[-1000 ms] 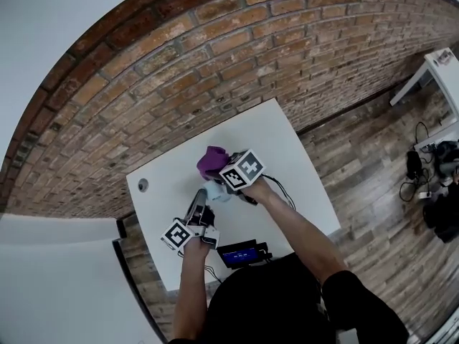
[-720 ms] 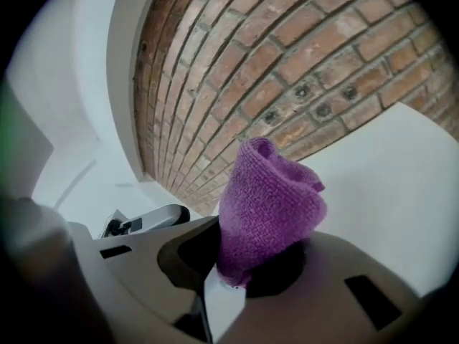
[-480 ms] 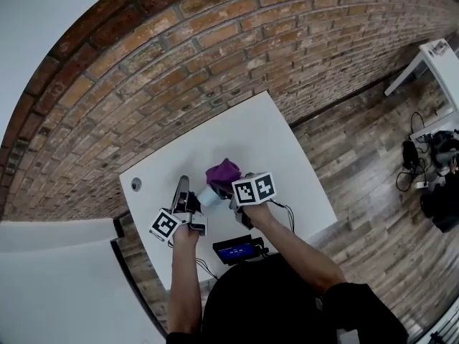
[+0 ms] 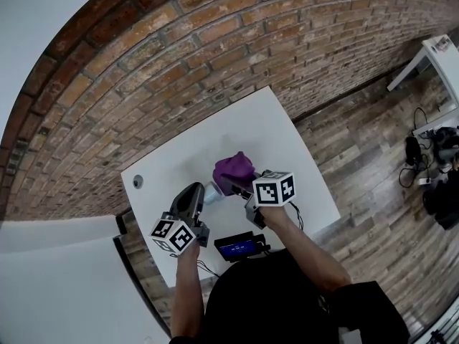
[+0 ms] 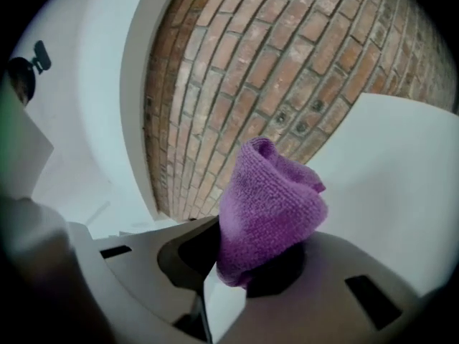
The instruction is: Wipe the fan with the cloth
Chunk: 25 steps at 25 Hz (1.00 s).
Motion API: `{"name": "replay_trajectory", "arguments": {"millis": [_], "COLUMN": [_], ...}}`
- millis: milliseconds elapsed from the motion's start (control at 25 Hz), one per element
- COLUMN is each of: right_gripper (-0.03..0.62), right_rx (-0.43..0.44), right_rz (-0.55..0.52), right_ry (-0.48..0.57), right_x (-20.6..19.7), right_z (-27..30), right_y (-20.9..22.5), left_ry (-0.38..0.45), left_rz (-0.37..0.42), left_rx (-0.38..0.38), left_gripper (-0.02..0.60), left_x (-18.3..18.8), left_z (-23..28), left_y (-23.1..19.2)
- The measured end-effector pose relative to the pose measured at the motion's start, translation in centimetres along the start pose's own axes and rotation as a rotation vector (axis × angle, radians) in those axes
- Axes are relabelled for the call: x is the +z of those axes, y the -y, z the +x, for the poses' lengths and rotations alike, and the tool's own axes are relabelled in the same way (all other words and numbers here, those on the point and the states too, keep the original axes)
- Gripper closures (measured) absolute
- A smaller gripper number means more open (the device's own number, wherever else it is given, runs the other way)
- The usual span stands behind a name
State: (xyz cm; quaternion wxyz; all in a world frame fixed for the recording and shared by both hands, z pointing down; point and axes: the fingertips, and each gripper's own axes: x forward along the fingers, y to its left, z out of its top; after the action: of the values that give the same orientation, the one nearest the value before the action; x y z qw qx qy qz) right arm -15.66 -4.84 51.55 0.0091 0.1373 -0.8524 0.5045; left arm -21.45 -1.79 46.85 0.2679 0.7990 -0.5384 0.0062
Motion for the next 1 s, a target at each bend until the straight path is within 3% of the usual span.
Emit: {"name": "replay_trajectory", "arguments": {"millis": [80,160,240,440,800,1000], "right_gripper": [0.522,0.522,0.522,0.522,0.522,0.522], "right_rx": [0.088,0.12,0.089,0.025,0.069,-0.064], "right_rz": [-0.052,-0.101,-0.121,-0.033,0.094,0.089], "right_ry": [0.009,-0.019,-0.056,-0.056,-0.008,0.063], "right_x": [1.0,0.8,-0.3,-2.2,-3.3,-1.7], "right_z": [0.5,1.3,1.9,1.9,2.5,-0.2], "right_y": [-3.1,-4.8,-4.3,-1.0,1.4,3.6], "left_ry": [-0.011,-0.036,-0.064,-0.082,-0.058,-0.063], "left_rz": [0.046,0.065,0.074,0.126,0.114,0.144], "left_rx": [0.001,0.002,0.013,0.035,0.049,0.066], "left_gripper": [0.575,0.575,0.575,0.575,0.575,0.575], "left_x": [-0.3,-1.0,-2.0,-2.8,-2.7,-2.7], "left_z": [0.4,0.8,1.0,1.1,0.9,0.5], "left_y": [0.7,0.9,0.7,0.5,0.3,0.4]}}
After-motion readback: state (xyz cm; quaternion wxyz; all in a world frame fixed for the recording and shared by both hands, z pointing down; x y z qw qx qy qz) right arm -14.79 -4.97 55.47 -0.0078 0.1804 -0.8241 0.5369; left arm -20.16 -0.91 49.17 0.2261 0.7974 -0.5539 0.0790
